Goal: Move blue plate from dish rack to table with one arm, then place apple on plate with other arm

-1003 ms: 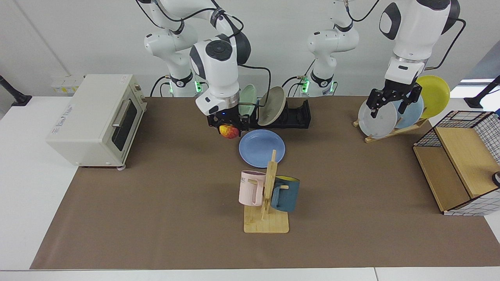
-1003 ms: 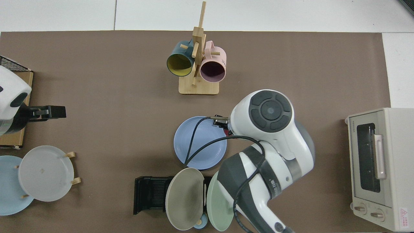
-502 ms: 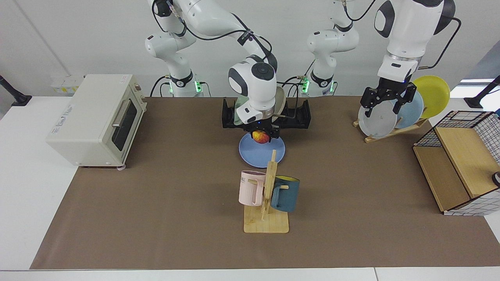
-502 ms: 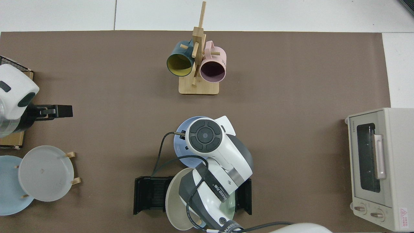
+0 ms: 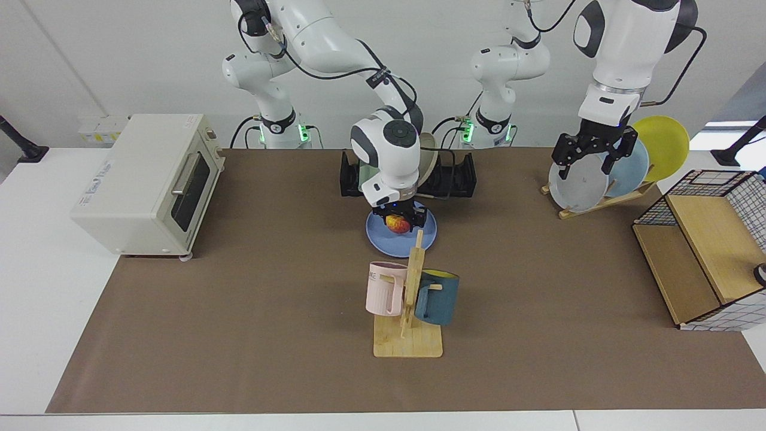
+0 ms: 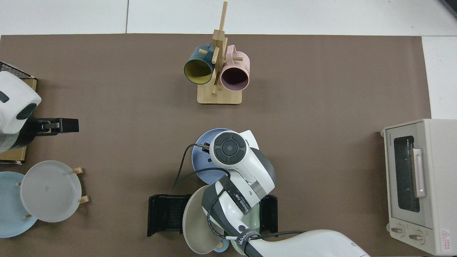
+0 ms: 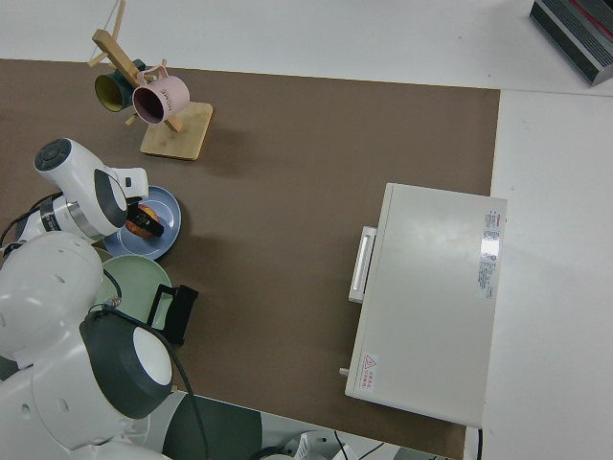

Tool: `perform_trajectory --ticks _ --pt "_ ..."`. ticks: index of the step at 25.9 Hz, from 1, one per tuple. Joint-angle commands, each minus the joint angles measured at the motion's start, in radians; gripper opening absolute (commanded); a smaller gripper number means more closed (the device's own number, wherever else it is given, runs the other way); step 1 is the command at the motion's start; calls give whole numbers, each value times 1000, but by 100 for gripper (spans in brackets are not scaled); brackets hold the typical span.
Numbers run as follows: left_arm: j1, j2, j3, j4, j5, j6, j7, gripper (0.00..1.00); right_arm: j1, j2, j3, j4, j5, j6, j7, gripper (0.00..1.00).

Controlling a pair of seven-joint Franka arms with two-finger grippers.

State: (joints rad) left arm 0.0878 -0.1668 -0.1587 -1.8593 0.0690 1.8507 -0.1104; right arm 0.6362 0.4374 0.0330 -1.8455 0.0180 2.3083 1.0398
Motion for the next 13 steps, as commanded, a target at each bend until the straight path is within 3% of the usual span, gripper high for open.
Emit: perform_trajectory --ticks 1,4,7,13 --pt "4 13 -1 58 -41 -47 15 100 -19 -52 5 49 10 -120 20 100" --pt "15 42 22 96 -147 -88 15 100 -50 -109 -1 74 10 -179 -10 100" --pt "7 82 22 189 -138 -132 20 100 -113 -183 -2 72 8 -202 -131 100" --pt "-3 82 31 193 -123 -148 51 100 -246 -288 -7 72 7 -268 -368 100"
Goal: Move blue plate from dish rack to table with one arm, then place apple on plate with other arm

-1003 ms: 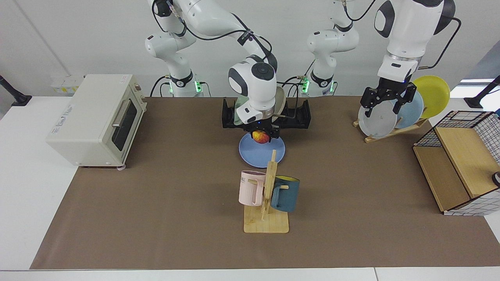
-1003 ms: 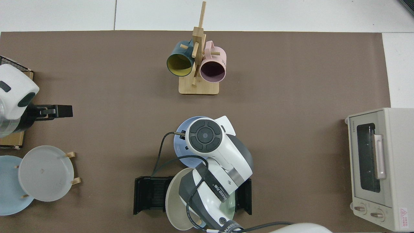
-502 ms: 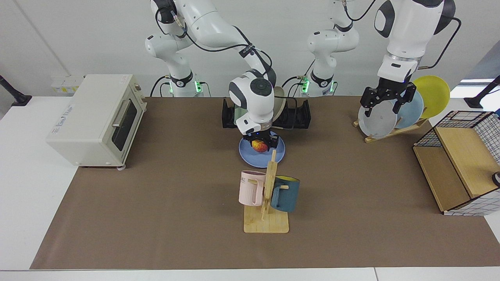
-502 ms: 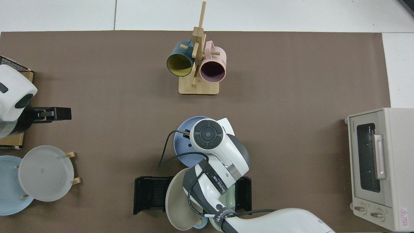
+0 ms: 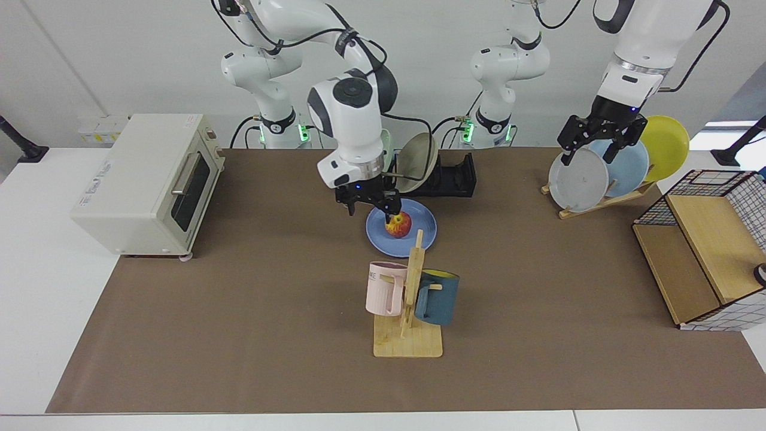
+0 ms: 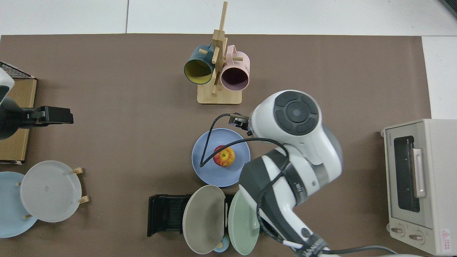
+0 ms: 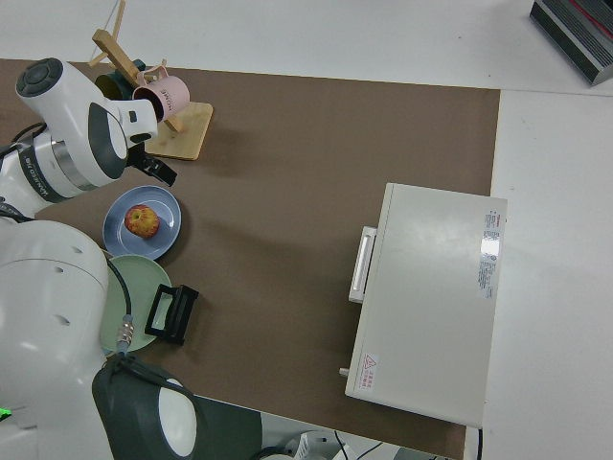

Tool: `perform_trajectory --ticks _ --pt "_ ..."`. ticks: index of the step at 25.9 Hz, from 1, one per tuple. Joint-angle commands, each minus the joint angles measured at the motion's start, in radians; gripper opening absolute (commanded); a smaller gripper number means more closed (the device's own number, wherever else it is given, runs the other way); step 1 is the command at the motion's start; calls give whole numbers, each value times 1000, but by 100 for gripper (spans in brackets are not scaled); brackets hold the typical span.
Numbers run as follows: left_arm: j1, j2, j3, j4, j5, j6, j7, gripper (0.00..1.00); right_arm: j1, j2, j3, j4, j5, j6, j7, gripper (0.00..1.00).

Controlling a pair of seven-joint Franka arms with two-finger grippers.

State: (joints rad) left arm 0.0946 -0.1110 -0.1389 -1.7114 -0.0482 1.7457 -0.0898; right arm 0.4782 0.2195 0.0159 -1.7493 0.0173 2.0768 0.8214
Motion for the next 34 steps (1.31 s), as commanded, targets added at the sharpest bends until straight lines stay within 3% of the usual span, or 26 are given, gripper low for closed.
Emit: perform_trajectory --ticks 1,9,14,21,34 --pt "-12 27 13 44 -5 -41 30 100 -119 -81 10 -24 6 -47 -201 100" --pt "-24 25 25 42 -1 -51 28 100 -374 -158 10 -19 7 -133 -663 100" --pt "-44 19 53 38 1 -63 28 100 -474 -202 7 -3 9 -230 -804 100" --pt "-44 11 52 39 1 -98 18 100 -481 -212 4 132 9 -418 -789 100" --pt "-44 4 47 41 1 -97 18 100 -478 -215 4 123 38 -414 -709 100"
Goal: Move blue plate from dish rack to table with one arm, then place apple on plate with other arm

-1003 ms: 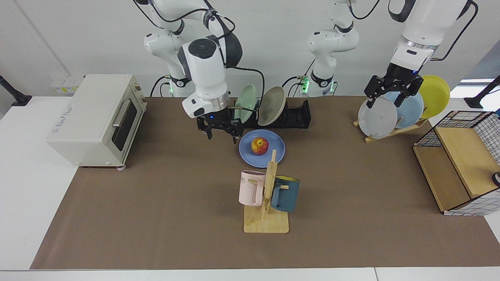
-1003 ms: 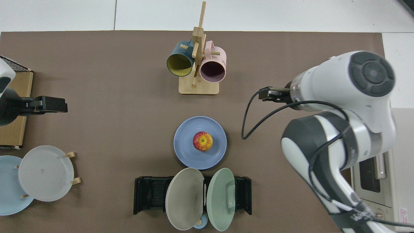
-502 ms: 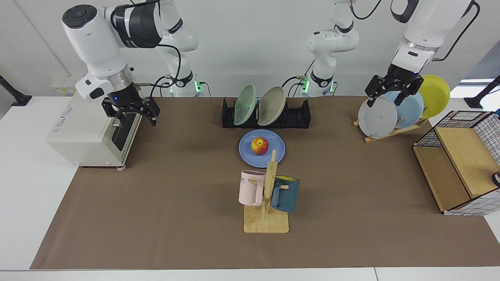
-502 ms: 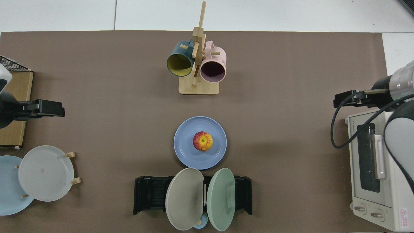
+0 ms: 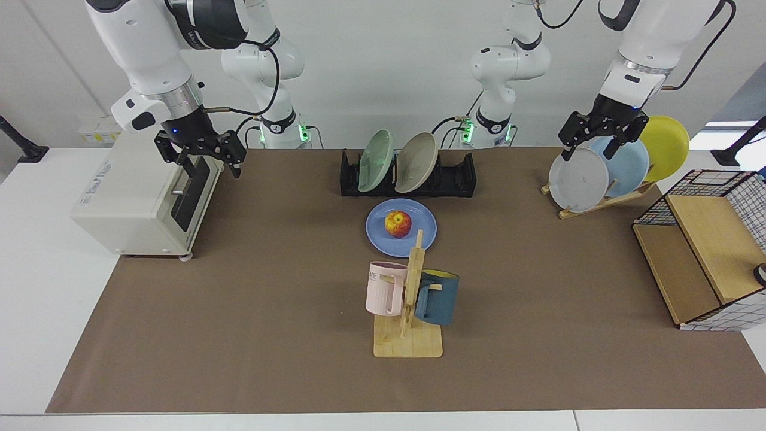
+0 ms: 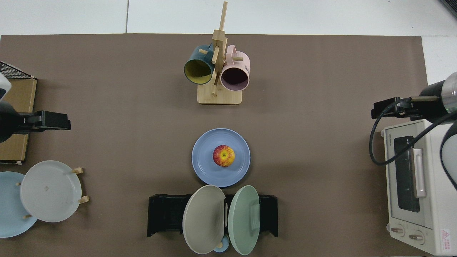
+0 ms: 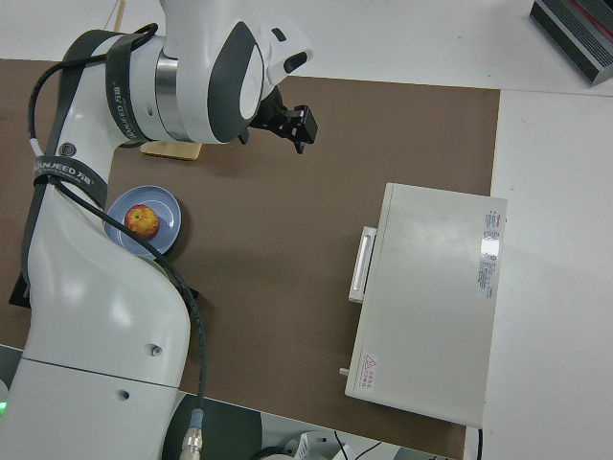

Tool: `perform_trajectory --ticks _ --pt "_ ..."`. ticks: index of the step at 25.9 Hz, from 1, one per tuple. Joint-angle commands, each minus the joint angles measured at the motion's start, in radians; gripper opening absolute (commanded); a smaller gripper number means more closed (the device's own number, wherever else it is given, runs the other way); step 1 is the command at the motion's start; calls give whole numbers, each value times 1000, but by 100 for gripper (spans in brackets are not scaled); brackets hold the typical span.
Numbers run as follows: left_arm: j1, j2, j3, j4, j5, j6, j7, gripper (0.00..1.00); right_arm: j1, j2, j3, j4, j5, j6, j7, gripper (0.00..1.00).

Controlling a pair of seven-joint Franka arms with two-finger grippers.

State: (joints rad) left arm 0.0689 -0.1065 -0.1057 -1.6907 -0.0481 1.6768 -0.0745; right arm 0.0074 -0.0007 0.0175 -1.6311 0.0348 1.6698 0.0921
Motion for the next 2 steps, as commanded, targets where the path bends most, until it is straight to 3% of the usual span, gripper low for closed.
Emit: perform_trajectory --ticks 1,2 --pt "-18 -1 14 20 1 -28 2 100 -7 5 2 5 19 -7 20 100" --pt "-18 -1 12 20 1 -28 2 100 -7 4 2 2 16 -7 20 100"
